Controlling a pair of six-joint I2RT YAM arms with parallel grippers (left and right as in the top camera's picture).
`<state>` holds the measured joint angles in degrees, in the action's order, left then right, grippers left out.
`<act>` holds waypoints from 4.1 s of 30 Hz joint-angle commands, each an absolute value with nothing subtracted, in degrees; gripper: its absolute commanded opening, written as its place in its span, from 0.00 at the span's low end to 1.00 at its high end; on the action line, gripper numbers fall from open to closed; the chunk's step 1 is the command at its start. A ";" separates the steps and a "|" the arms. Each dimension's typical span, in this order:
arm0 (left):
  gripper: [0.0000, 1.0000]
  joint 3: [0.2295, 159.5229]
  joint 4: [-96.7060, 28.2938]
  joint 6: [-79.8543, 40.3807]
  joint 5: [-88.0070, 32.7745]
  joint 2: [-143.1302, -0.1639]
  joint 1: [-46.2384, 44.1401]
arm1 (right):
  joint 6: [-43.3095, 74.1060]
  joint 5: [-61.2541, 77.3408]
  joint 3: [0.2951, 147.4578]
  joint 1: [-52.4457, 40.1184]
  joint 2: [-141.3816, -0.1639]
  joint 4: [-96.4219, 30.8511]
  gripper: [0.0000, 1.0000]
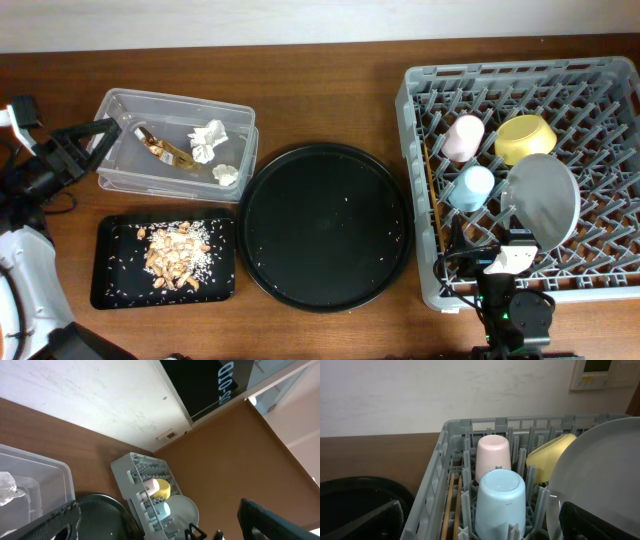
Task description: Sort waste into correct bins and load items into the dishwasher rack
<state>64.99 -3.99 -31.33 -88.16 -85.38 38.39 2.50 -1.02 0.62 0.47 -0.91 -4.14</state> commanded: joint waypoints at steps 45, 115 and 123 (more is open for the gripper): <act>0.99 62.98 -8.23 -28.34 -85.89 -83.96 18.39 | 1.93 -0.67 0.32 0.78 -0.21 -4.56 0.99; 0.99 0.51 -3.64 1.76 10.98 -6.26 -8.95 | 1.93 -0.67 0.32 0.78 -0.21 -4.56 0.98; 0.99 0.51 -3.95 3.38 9.21 -3.40 -3.55 | 1.93 -0.67 0.32 0.78 -0.21 -4.56 0.98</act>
